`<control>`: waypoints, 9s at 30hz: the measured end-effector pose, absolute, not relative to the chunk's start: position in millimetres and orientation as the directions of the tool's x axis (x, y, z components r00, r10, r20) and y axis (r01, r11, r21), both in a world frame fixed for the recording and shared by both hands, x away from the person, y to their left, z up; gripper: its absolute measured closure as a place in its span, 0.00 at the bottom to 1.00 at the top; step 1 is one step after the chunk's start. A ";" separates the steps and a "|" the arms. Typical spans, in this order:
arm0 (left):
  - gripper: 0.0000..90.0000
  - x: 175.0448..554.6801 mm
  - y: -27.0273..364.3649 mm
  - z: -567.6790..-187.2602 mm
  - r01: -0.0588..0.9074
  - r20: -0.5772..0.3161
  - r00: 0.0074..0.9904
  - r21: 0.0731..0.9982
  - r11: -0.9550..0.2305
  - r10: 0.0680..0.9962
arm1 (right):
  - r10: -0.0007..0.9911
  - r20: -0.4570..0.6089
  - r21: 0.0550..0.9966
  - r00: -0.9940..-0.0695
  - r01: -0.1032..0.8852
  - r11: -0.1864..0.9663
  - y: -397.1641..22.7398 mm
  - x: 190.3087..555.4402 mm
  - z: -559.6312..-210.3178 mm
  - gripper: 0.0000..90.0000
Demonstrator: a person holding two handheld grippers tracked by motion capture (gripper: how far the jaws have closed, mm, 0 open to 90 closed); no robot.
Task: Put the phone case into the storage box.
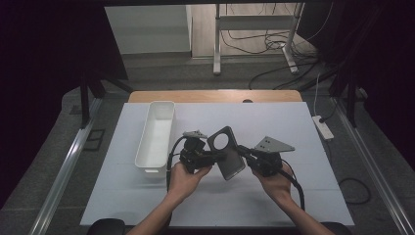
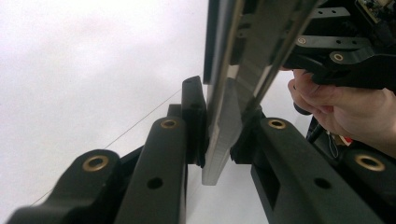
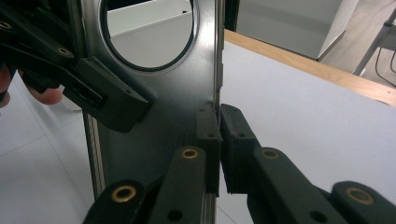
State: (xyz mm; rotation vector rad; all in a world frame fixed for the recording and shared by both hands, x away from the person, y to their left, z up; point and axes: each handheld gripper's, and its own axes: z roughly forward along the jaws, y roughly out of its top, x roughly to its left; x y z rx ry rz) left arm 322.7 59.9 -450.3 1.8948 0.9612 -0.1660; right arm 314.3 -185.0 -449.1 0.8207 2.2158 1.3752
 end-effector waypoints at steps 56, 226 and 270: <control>0.88 321.4 83.2 -434.7 0.528 -0.367 0.829 0.763 -0.373 0.422 | 0.532 0.205 0.785 -0.822 0.463 0.413 -197.0 313.0 -445.3 0.06; 0.99 334.5 111.6 -425.6 0.609 -0.196 0.632 0.723 -0.325 0.750 | 0.609 0.130 0.740 -0.782 0.485 0.466 -229.4 298.6 -447.6 0.19; 0.99 369.3 147.3 -388.0 0.636 -0.174 0.554 0.719 -0.279 0.814 | 0.732 0.104 0.706 -0.674 0.568 0.423 -300.3 277.0 -456.3 0.01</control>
